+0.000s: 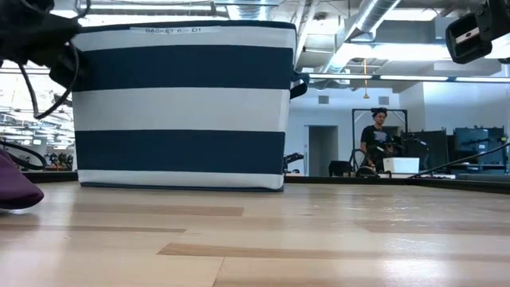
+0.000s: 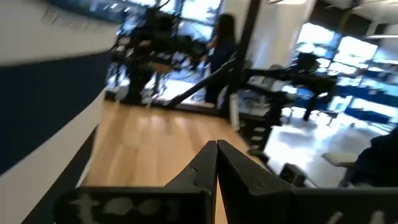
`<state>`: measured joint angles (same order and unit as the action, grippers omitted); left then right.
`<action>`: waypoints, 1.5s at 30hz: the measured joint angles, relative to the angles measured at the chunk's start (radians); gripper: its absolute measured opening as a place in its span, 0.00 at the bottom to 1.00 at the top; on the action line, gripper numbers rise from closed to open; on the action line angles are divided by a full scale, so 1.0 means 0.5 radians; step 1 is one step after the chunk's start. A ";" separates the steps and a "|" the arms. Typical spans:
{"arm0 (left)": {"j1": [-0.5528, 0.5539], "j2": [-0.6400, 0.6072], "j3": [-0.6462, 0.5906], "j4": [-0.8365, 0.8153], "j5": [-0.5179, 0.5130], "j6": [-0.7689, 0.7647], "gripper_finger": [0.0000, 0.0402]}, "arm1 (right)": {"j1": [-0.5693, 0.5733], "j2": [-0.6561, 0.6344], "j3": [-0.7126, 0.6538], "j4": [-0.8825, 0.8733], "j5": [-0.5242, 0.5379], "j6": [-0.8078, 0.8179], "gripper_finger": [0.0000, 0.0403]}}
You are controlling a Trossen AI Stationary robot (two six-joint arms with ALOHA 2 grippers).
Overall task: Pick & place medical supplies in basket/bin
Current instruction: Return to Home Position
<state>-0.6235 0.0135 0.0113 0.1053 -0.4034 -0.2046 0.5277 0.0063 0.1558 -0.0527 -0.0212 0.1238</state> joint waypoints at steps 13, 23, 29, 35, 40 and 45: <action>0.000 0.025 0.003 -0.052 -0.044 -0.036 0.00 | 0.000 0.000 0.000 -0.001 0.000 0.000 0.45; 0.000 0.025 0.004 -0.058 -0.044 -0.034 0.00 | -0.001 0.000 0.000 0.000 -0.001 0.000 0.45; 0.000 0.025 0.004 -0.061 -0.045 -0.038 0.00 | -0.001 0.000 0.000 0.000 -0.001 0.000 0.45; 0.000 0.025 0.004 -0.063 -0.045 -0.042 0.00 | -0.001 0.000 0.000 0.000 -0.002 0.000 0.45; 0.000 0.025 0.004 -0.063 -0.045 -0.045 0.00 | -0.001 0.000 0.000 0.000 -0.002 0.000 0.45; 0.000 0.025 0.004 -0.064 -0.045 -0.046 0.00 | 0.000 0.000 0.000 0.000 -0.002 0.000 0.45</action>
